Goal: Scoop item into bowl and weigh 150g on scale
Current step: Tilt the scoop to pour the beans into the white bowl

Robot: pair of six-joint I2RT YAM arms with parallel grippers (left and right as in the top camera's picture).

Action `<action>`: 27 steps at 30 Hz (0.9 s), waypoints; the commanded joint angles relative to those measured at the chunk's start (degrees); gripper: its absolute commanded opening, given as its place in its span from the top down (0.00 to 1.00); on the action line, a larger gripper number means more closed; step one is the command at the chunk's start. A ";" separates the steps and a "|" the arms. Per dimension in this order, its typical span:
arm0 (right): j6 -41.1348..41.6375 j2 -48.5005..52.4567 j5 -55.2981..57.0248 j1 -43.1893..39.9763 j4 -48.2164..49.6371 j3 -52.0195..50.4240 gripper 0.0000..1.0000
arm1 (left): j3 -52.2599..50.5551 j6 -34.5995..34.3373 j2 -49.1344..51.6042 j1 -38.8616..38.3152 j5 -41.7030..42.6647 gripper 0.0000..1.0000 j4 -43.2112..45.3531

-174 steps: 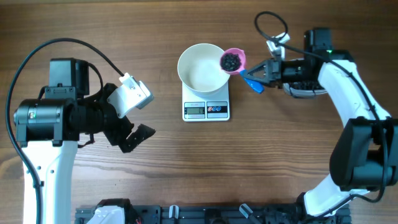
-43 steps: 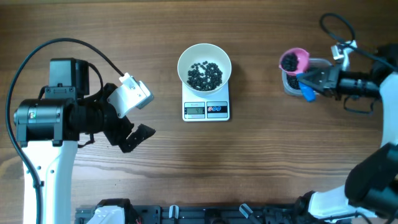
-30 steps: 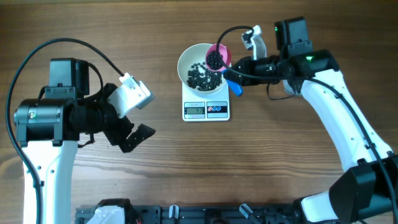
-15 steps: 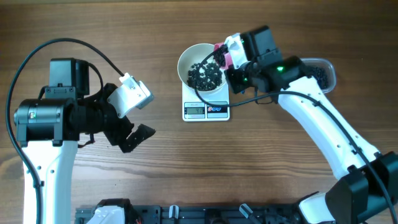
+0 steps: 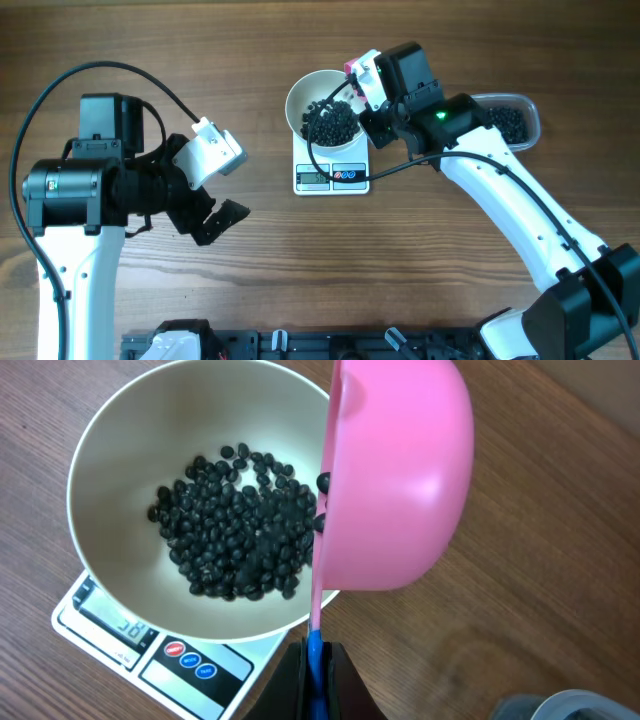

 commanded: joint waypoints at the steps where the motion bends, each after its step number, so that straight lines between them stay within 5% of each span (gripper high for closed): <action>1: -1.46 0.57 -0.81 1.86 0.20 0.17 0.96 | -0.26 1.11 0.24 0.31 1.31 0.00 -0.02; 10: -2.89 0.57 6.27 3.82 1.38 0.17 0.96 | -0.26 1.11 0.26 0.31 1.31 0.00 -0.02; 14: -3.54 0.57 -0.13 5.75 0.57 0.17 0.96 | -0.26 1.14 0.26 0.31 1.31 0.00 -0.02; 17: -6.60 0.57 9.62 6.23 0.28 0.17 0.96 | -0.26 1.11 0.24 0.31 1.31 0.00 -0.02; 19: -6.80 0.57 4.83 6.78 0.20 0.17 0.96 | -0.26 1.11 0.24 0.31 1.31 0.00 -0.02; 23: -7.04 1.16 14.32 7.58 0.24 0.17 0.96 | -0.26 1.11 0.24 0.31 1.31 0.00 -0.02; 25: -10.21 1.44 7.50 8.46 -1.22 0.17 0.95 | -0.26 1.14 0.24 0.31 1.31 0.00 -0.02; 27: -12.74 2.10 14.75 10.25 -1.42 0.17 0.96 | -0.26 1.11 0.24 0.31 1.31 0.00 -0.02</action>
